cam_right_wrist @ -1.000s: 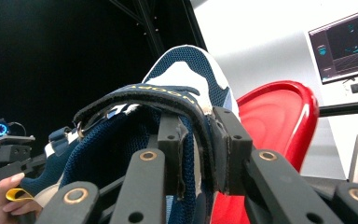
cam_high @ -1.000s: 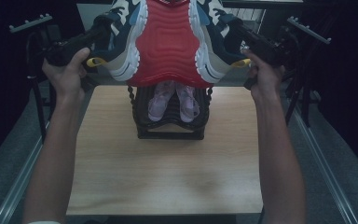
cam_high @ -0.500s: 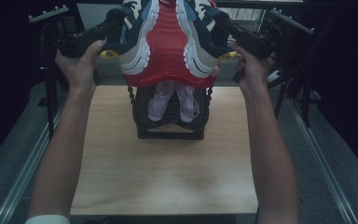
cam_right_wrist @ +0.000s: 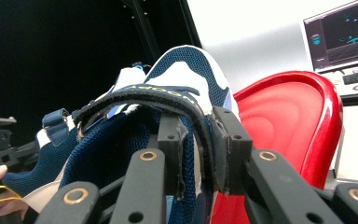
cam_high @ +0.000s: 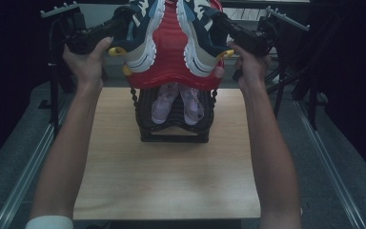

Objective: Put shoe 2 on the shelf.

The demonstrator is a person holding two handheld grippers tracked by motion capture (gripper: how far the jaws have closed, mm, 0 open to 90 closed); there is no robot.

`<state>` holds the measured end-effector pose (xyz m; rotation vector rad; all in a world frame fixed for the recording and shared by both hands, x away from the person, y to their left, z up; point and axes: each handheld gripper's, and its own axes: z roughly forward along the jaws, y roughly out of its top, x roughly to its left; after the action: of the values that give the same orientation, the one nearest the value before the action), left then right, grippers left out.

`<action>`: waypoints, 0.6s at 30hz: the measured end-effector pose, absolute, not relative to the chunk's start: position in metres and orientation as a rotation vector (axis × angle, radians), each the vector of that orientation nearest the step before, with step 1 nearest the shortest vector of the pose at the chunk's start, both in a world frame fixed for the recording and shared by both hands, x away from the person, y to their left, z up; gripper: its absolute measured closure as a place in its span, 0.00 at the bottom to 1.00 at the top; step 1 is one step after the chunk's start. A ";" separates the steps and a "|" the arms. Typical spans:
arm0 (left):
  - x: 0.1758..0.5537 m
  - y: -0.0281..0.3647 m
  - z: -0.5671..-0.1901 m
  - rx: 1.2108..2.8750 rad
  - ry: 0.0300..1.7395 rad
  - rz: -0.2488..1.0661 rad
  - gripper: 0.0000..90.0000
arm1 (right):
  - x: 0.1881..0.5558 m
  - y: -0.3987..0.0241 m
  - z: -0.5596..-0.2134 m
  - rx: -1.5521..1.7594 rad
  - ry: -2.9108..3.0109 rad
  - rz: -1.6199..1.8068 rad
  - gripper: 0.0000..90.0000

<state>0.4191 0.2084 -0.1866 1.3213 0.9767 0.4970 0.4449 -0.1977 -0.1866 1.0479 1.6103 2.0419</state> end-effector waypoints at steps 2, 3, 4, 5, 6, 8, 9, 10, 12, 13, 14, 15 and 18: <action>0.422 0.205 -0.188 1.324 0.980 0.498 0.81 | 0.448 -0.196 -0.188 1.054 1.608 2.027 0.82; 0.424 0.203 -0.189 1.326 0.982 0.499 0.81 | 0.450 -0.196 -0.189 1.057 1.605 2.023 0.82; 0.425 0.202 -0.190 1.328 0.984 0.502 0.81 | 0.451 -0.195 -0.190 1.059 1.602 2.014 0.82; 0.426 0.200 -0.191 1.331 0.986 0.508 0.81 | 0.453 -0.195 -0.190 1.063 1.597 2.009 0.82; 0.427 0.199 -0.192 1.333 0.988 0.512 0.81 | 0.454 -0.195 -0.191 1.066 1.594 2.002 0.82; 0.430 0.196 -0.194 1.340 0.994 0.517 0.81 | 0.456 -0.194 -0.192 1.067 1.590 1.987 0.82; 0.431 0.195 -0.195 1.341 0.997 0.519 0.81 | 0.457 -0.194 -0.192 1.069 1.591 1.984 0.82; 0.432 0.194 -0.196 1.341 0.999 0.523 0.81 | 0.458 -0.193 -0.193 1.071 1.590 1.979 0.82; 0.434 0.192 -0.197 1.342 1.002 0.529 0.81 | 0.460 -0.192 -0.194 1.075 1.590 1.962 0.82; 0.435 0.191 -0.198 1.341 1.004 0.532 0.81 | 0.461 -0.191 -0.195 1.076 1.590 1.949 0.82; 0.436 0.190 -0.199 1.343 1.007 0.536 0.81 | 0.461 -0.189 -0.196 1.078 1.590 1.938 0.82; 0.437 0.189 -0.200 1.345 1.009 0.538 0.81 | 0.462 -0.187 -0.197 1.076 1.589 1.921 0.82; 0.439 0.186 -0.202 1.358 1.015 0.550 0.81 | 0.463 -0.182 -0.198 1.069 1.593 1.889 0.82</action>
<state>0.4387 0.1856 -0.2023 1.3580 1.0150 0.5503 0.4631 -0.1824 -0.1979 1.0689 1.5935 1.8886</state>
